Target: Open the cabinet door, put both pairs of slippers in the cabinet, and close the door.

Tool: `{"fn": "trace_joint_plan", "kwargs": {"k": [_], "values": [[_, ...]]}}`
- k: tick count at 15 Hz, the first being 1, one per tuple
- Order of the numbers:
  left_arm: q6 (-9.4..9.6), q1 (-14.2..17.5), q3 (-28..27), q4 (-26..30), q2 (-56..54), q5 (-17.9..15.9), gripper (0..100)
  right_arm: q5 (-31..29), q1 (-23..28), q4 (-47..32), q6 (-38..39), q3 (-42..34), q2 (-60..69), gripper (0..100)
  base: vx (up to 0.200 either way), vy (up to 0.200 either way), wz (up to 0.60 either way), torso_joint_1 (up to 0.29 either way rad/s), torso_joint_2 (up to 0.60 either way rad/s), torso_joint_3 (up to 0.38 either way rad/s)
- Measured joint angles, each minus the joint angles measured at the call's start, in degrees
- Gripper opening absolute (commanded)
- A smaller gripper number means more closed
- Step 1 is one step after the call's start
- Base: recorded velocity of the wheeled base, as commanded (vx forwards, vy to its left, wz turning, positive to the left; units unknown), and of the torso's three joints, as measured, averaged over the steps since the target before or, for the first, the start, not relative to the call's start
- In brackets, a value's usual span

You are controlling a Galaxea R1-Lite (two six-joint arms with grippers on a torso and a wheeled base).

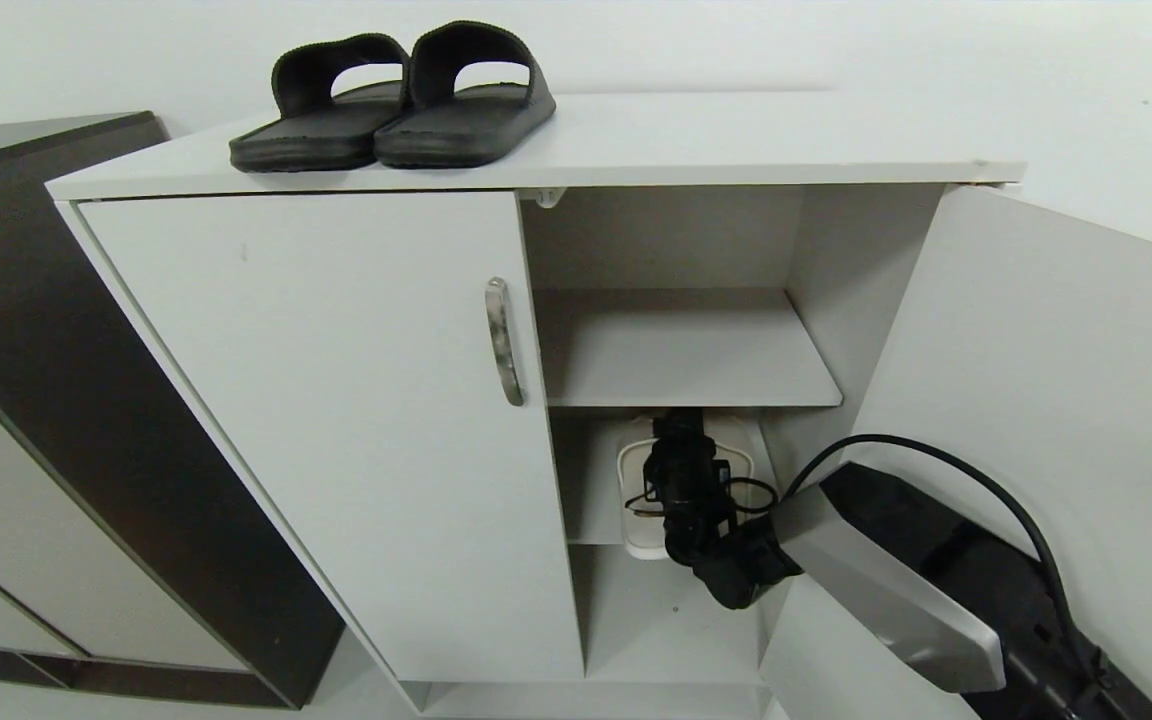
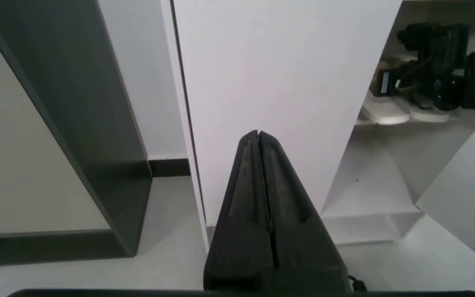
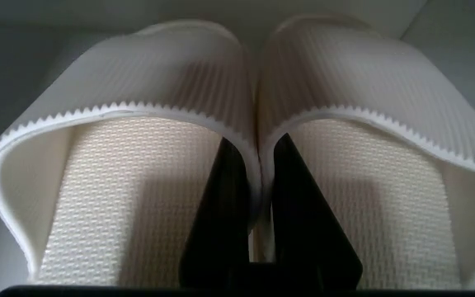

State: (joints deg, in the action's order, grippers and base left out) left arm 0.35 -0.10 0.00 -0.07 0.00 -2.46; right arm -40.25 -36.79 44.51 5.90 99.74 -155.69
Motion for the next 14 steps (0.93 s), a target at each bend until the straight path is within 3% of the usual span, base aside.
{"fn": "trace_joint_plan", "kwargs": {"k": [6,12,13,14], "values": [[-0.17,0.0,0.0,0.0,0.0,0.0,0,0.0,1.5,-6.2,0.0,12.4,-4.1,0,0.000,0.000,0.00,0.000,0.00,0.000],[-0.17,0.0,0.0,0.0,0.0,0.0,0,0.0,2.1,-6.9,0.2,14.8,-6.8,0,0.000,0.000,0.00,0.000,0.00,0.000],[-0.20,0.0,0.0,0.0,0.0,0.0,0,0.0,2.1,-6.9,0.4,14.8,-7.1,100,0.000,0.000,0.00,0.000,0.00,0.000],[-0.17,0.0,0.0,0.0,0.0,0.0,0,0.0,2.1,-6.9,0.9,14.9,-7.3,100,0.000,0.000,0.00,0.000,0.00,0.000]]}}
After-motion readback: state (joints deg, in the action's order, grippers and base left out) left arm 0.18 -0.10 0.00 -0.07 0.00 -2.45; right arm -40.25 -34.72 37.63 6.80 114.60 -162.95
